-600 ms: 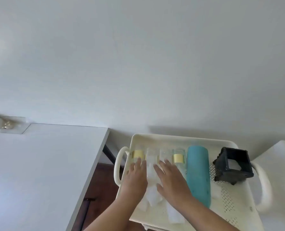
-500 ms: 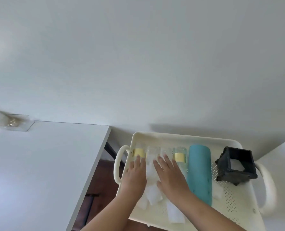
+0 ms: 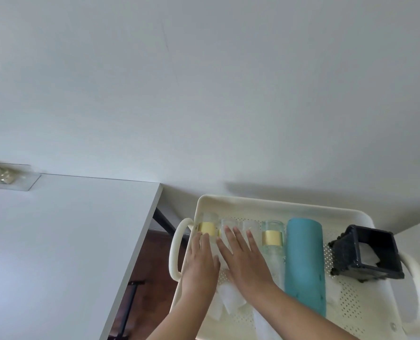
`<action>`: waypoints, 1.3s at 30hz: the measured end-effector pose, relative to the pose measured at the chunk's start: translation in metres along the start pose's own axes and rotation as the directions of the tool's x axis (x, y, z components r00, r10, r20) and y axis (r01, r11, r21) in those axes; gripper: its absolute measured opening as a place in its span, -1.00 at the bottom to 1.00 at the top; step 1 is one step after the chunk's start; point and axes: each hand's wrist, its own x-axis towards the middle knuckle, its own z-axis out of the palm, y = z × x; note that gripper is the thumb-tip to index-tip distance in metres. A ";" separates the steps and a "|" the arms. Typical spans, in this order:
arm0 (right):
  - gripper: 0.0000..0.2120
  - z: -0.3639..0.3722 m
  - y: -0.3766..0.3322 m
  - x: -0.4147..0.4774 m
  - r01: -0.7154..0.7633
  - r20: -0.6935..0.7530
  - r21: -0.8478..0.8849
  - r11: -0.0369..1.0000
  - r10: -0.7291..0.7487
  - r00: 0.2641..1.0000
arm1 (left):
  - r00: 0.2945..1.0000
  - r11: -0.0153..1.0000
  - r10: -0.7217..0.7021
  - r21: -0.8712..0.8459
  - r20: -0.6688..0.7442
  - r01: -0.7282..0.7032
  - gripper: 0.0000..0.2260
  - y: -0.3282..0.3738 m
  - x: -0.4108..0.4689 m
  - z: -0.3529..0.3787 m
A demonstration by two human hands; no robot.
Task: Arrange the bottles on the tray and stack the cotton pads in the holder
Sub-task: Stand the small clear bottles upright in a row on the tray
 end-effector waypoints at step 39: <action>-0.43 -0.042 0.055 0.054 -0.163 -0.046 0.727 0.667 0.284 0.958 | 0.948 0.958 0.286 -0.033 0.142 -0.284 -0.51 0.010 0.108 -0.072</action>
